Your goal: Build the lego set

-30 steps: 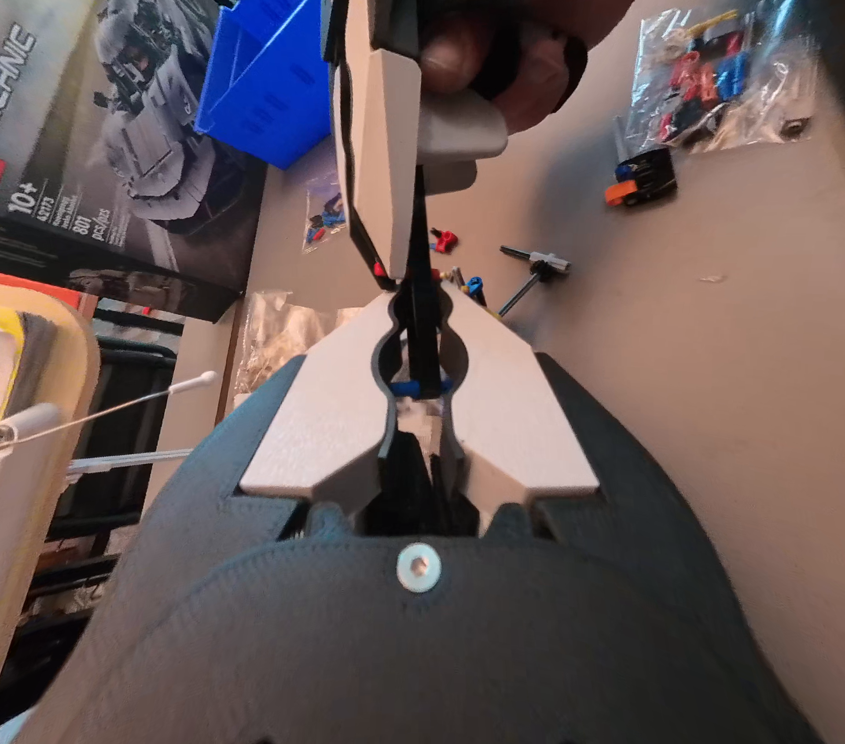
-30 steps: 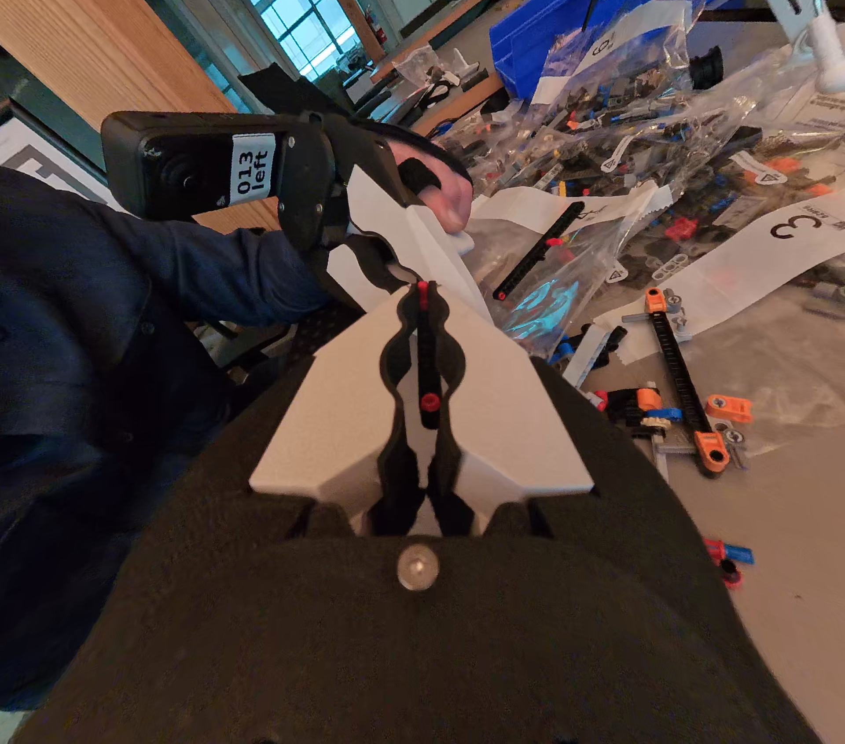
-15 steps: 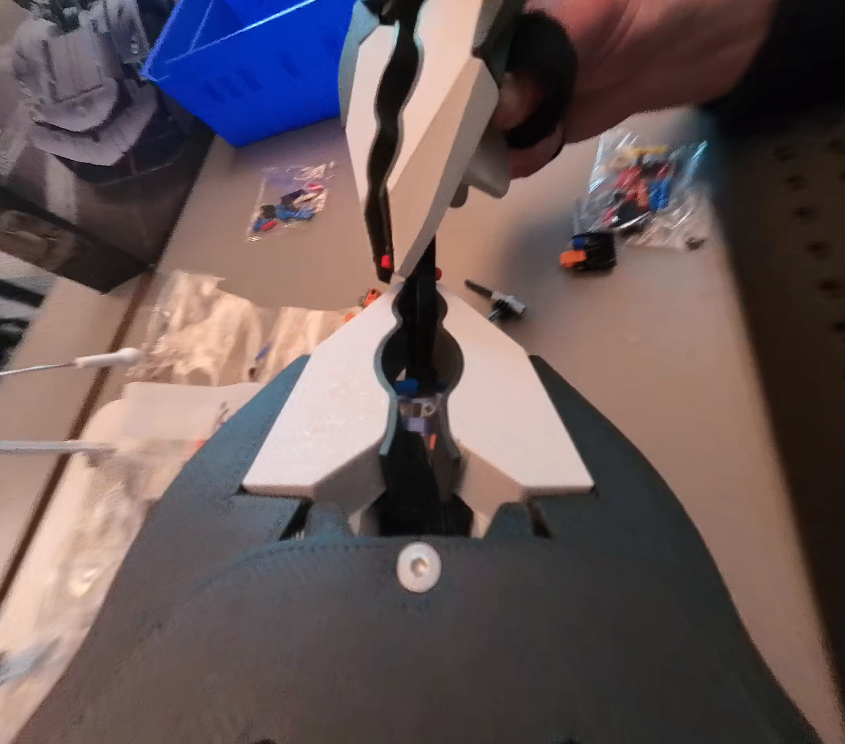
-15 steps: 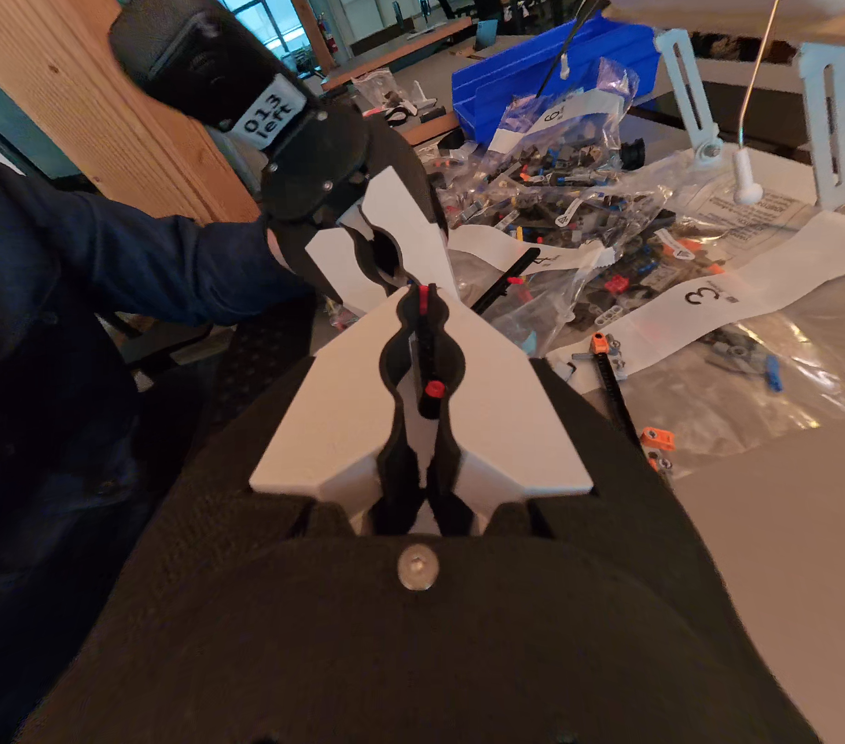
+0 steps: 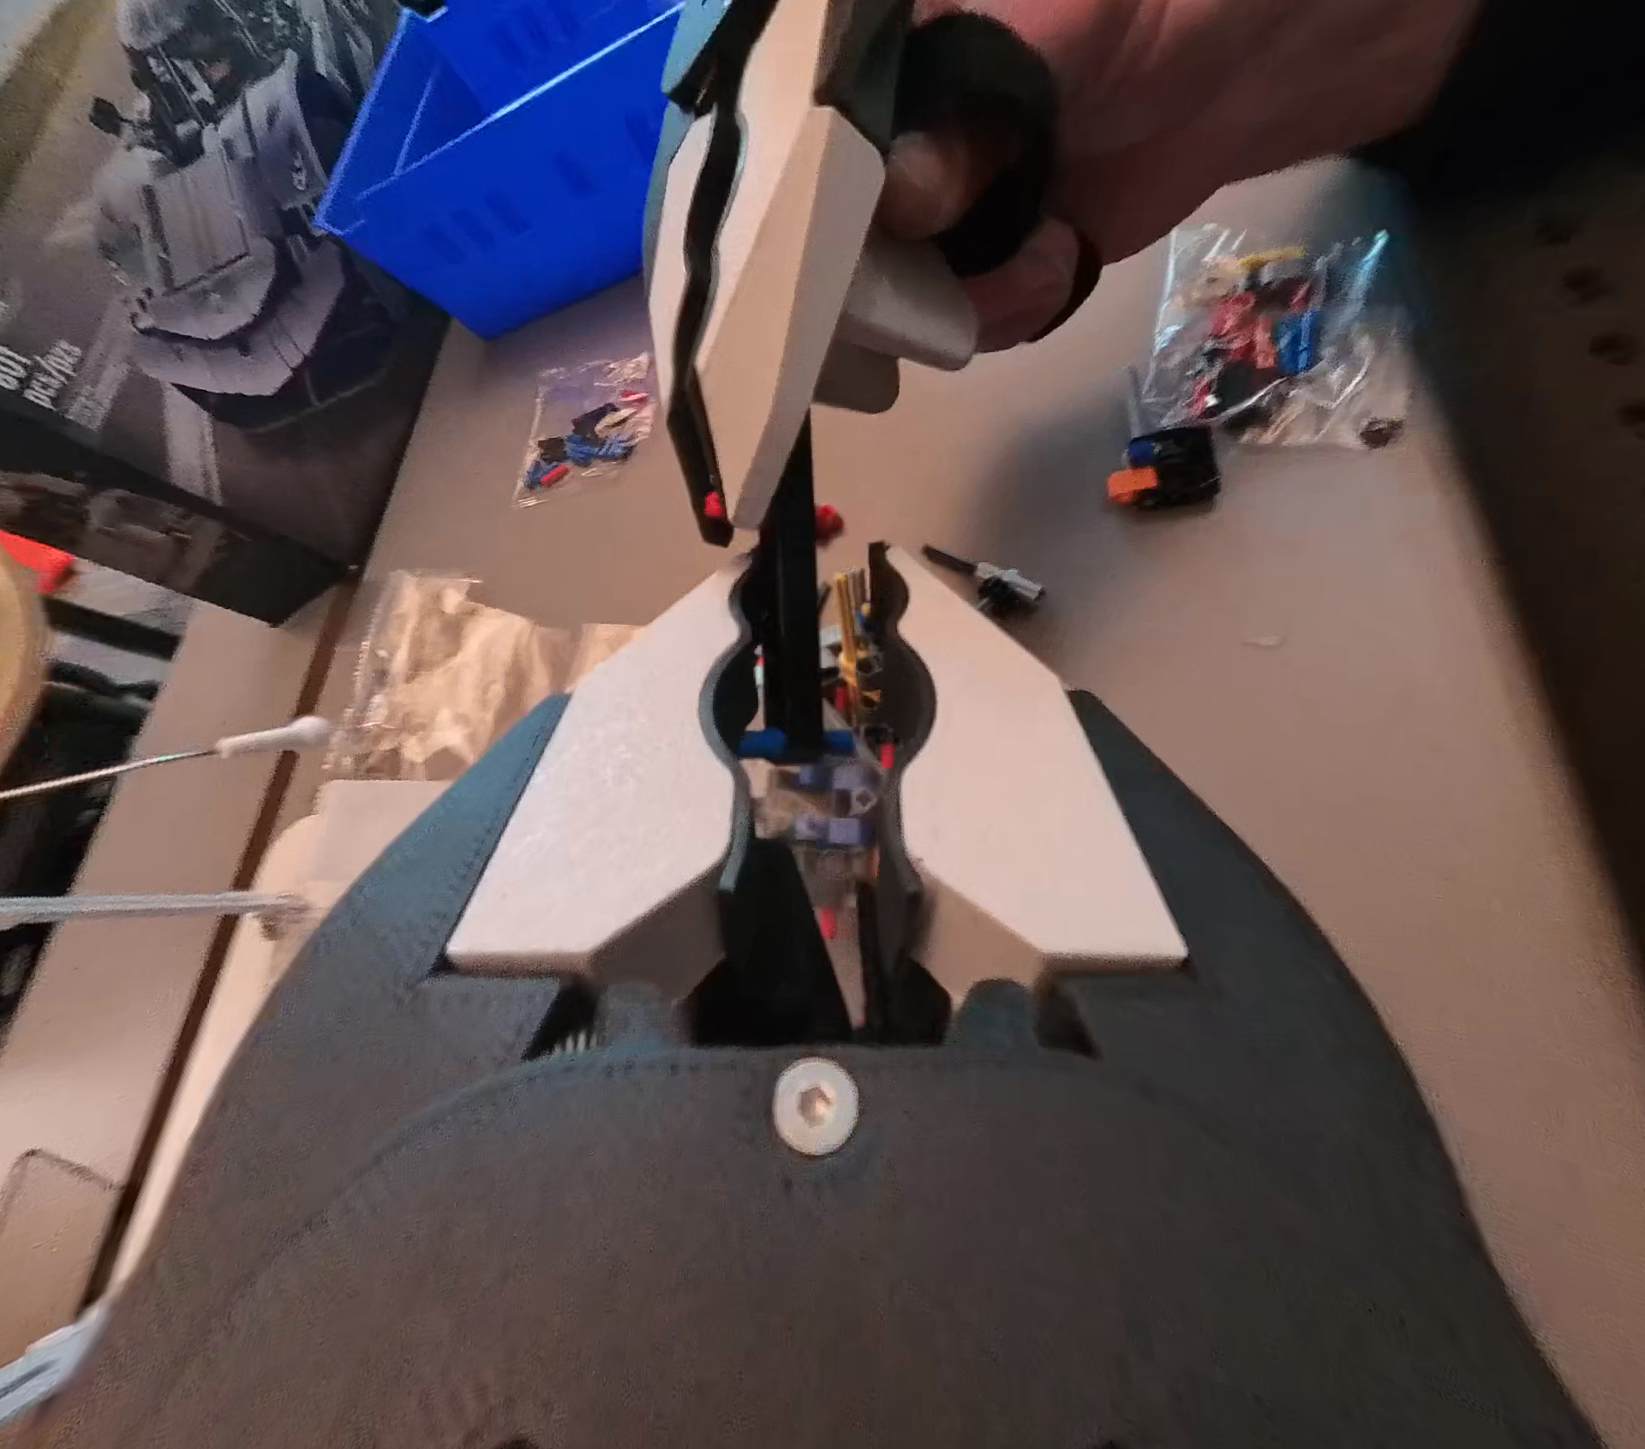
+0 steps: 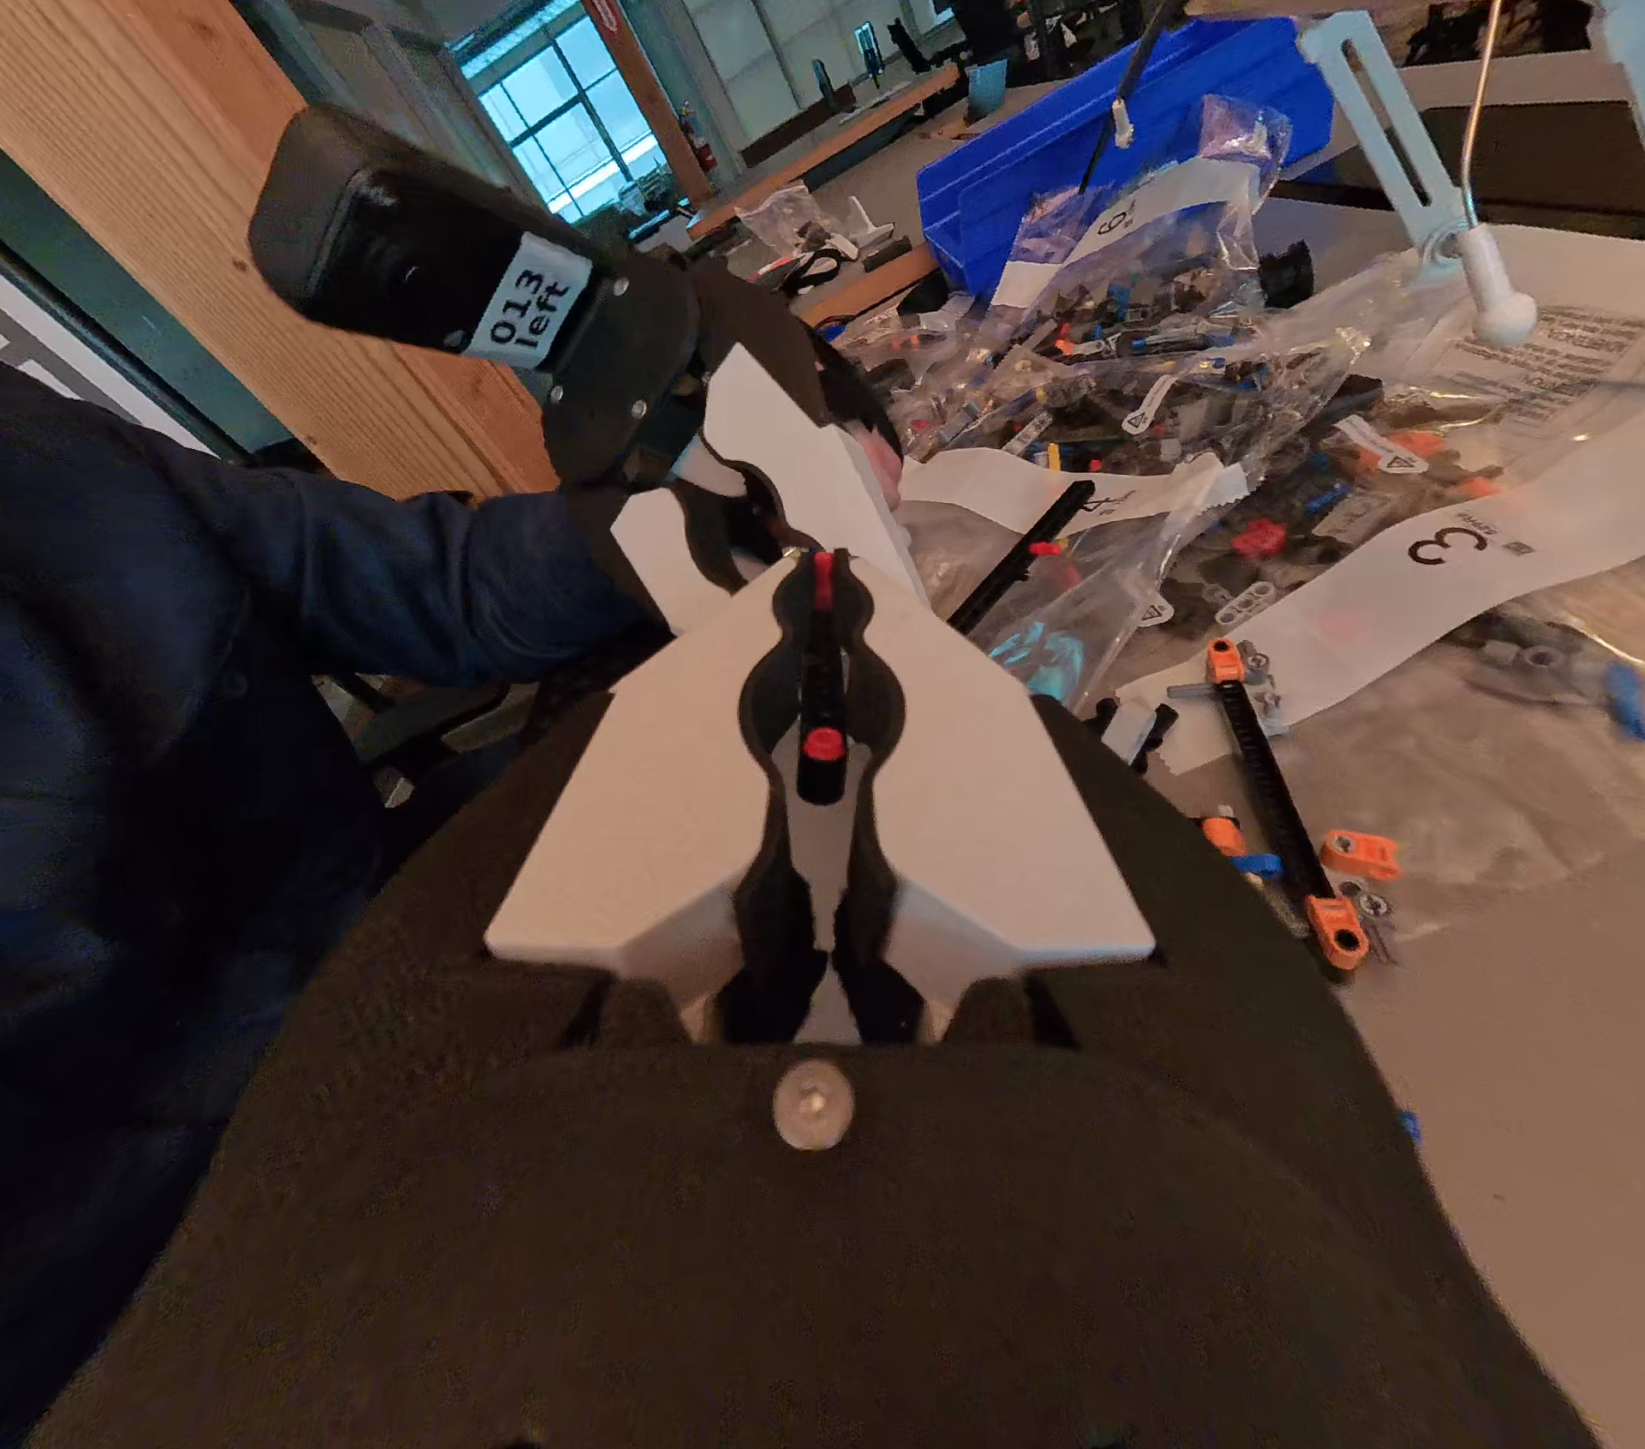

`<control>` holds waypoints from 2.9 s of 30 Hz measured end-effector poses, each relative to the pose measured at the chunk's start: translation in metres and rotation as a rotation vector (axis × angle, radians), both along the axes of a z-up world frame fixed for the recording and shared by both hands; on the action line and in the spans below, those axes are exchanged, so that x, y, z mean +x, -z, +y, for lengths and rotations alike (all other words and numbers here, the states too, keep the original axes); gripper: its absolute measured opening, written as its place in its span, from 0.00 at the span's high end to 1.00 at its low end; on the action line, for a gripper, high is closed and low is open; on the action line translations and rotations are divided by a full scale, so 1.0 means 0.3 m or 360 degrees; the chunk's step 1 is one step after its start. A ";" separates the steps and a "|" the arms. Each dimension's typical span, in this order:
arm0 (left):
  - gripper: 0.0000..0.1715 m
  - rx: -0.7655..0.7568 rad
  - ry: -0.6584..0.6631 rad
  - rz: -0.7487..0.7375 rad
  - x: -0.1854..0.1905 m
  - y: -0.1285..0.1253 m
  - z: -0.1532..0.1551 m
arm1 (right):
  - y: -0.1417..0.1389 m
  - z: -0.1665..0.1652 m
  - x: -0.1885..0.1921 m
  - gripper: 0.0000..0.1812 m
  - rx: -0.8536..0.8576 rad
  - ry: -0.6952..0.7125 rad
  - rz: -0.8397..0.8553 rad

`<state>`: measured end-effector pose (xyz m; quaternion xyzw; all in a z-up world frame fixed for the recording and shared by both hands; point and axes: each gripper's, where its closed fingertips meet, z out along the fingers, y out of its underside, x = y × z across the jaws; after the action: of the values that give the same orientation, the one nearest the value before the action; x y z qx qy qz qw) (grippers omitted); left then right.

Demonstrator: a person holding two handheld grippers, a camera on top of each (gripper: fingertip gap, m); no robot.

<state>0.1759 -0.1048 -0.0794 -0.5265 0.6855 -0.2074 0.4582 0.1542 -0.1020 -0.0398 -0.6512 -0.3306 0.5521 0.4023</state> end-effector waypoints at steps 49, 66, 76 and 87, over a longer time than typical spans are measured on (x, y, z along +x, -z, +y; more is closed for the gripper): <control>0.96 0.0156 -0.0089 0.0197 -0.035 0.060 0.056 | 0.086 0.008 0.058 0.86 0.1120 0.0267 -0.1071; 0.95 0.0159 -0.0097 0.0152 -0.015 0.029 0.035 | 0.109 0.001 0.017 0.94 0.0996 0.0233 -0.1070; 0.95 0.0157 -0.0161 0.0250 -0.018 0.063 0.052 | 0.134 0.017 0.017 0.97 0.0785 0.0286 -0.1093; 0.89 0.0104 -0.0110 0.0190 -0.052 0.037 0.066 | 0.123 0.005 0.037 0.96 0.0837 0.0228 -0.1038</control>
<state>0.1601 -0.0850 -0.0906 -0.5460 0.6995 -0.1371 0.4403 0.1653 -0.1004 -0.0766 -0.6883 -0.5241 0.1849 0.4663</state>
